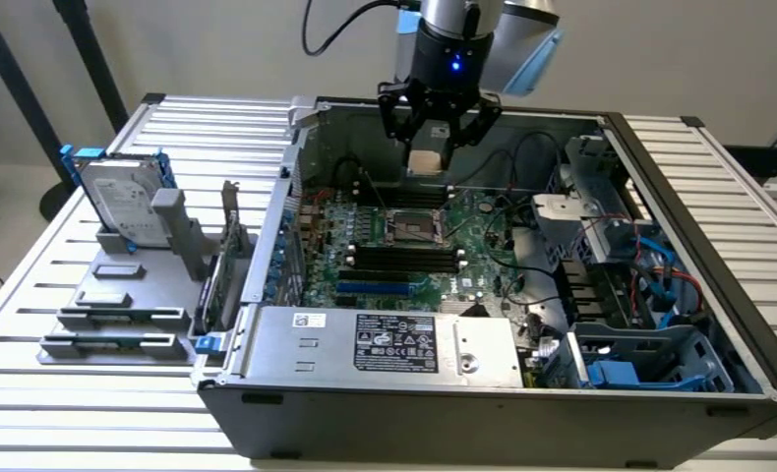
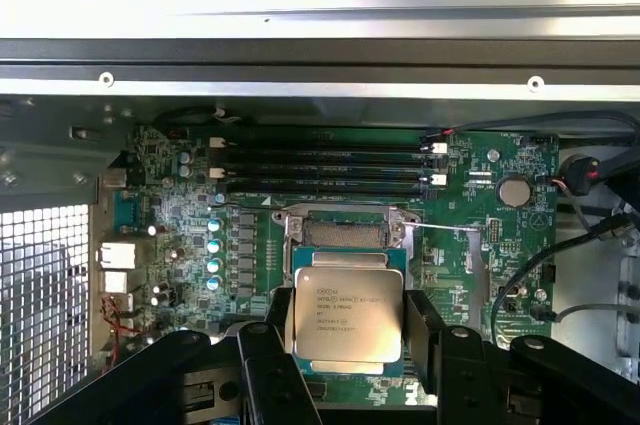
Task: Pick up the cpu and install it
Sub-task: 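Place the cpu into insertion slot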
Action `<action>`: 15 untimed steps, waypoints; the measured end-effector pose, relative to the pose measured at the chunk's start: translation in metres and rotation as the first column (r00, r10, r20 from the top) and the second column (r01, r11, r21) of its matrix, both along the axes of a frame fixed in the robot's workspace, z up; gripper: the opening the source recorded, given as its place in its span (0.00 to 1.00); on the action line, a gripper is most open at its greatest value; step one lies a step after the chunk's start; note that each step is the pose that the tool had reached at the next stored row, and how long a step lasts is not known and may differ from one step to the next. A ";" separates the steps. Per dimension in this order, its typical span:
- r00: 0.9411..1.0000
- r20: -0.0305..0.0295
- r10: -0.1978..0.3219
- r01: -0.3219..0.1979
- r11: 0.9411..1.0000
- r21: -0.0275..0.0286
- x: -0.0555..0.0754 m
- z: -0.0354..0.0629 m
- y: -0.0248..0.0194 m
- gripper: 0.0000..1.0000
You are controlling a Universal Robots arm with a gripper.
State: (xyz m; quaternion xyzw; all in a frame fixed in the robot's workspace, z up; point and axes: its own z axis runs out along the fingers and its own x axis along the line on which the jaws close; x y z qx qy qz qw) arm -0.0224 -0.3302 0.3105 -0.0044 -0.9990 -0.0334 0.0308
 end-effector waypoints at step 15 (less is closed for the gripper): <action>0.972 -0.007 -0.235 0.235 0.972 -0.001 0.000 -0.0073 0.0000 0.54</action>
